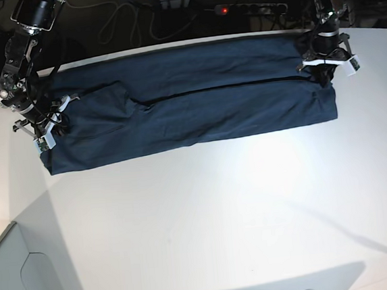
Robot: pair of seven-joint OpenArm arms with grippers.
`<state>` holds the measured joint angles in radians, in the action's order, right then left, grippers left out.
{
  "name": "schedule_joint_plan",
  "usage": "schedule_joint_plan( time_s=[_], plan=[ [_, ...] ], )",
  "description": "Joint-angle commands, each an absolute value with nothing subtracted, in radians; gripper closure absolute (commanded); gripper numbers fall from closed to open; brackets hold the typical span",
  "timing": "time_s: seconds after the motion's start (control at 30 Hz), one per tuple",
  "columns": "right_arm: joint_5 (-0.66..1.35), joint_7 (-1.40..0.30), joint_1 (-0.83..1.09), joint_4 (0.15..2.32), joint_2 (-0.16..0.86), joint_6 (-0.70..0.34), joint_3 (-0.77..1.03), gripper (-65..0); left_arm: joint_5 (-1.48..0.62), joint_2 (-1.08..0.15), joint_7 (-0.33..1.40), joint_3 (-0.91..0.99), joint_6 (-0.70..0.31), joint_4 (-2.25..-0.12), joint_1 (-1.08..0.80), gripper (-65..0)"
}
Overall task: Fold the T-shirt properly
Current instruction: 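Hold the shirt ends with both grippers and adjust the left grip, then lift the shirt end with the left gripper and fold it toward the right gripper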
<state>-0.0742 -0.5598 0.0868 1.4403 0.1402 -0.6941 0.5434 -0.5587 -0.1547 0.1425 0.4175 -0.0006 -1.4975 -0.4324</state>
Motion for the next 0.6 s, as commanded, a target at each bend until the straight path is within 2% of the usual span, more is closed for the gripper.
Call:
schedule_joint_plan(
  time_s=[0.0,0.17,0.33,0.57],
  plan=[
    [-0.074,-0.561,0.081,1.449,0.150,-0.698,0.545,-0.5,-0.558,-0.160,0.153,0.423,-0.001,-1.504,-0.437,0.0],
    [-0.074,-0.561,0.081,1.451,0.150,-0.698,0.545,-0.5,-0.553,-0.159,0.151,0.424,0.001,-1.572,-0.447,0.0],
    [-0.074,-0.561,0.081,1.451,0.150,-0.698,0.545,-0.5,-0.446,-0.104,0.159,0.400,0.004,-1.767,-0.467,0.0],
    [-0.074,-0.561,0.082,1.455,0.150,-0.698,0.545,-0.5,-0.214,0.022,0.159,0.182,0.002,-1.926,-0.486,0.0]
  ],
)
